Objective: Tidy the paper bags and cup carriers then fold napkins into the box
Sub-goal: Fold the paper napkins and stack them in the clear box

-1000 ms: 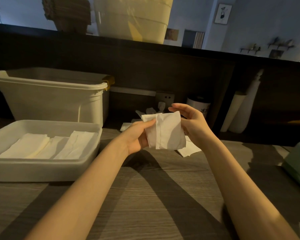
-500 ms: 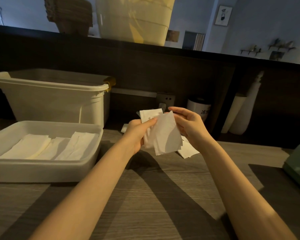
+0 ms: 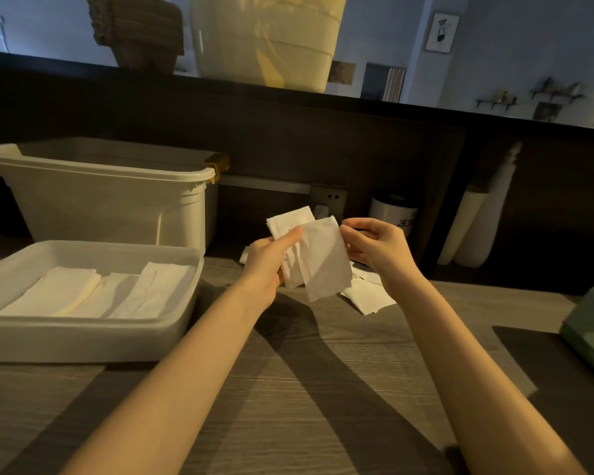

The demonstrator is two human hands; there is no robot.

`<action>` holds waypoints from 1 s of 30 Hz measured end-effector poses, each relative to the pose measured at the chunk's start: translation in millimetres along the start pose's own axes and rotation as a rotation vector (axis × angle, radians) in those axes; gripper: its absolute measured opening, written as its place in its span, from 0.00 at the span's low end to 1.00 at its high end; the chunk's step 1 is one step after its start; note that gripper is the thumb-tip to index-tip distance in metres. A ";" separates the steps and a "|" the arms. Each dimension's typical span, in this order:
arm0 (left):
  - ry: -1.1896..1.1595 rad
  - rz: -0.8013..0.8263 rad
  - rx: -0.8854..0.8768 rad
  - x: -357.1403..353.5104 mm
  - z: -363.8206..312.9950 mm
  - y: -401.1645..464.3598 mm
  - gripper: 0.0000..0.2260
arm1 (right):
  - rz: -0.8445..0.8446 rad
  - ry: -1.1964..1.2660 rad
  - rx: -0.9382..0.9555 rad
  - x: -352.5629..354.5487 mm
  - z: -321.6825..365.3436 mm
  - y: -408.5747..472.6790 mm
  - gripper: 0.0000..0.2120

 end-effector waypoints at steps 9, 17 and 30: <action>0.152 0.033 -0.046 -10.2 -1.7 -1.5 0.14 | 0.117 -0.077 0.026 -13.6 6.7 -4.7 0.05; -0.028 0.084 0.140 -11.3 8.2 -4.5 0.15 | 0.016 0.046 0.004 -1.9 14.5 -2.3 0.09; 0.206 0.324 0.084 -45.5 10.5 -18.7 0.13 | -0.085 -0.027 -0.041 -4.7 -3.1 -4.4 0.07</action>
Point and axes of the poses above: each hand's wrist, its own y-axis towards the middle knuckle, its own x-axis out of the back of the hand, z = x × y, the point moved 10 cm from there along y, towards the middle knuckle, and after that the axes turned 12 degrees about x, right-handed, at the moved point
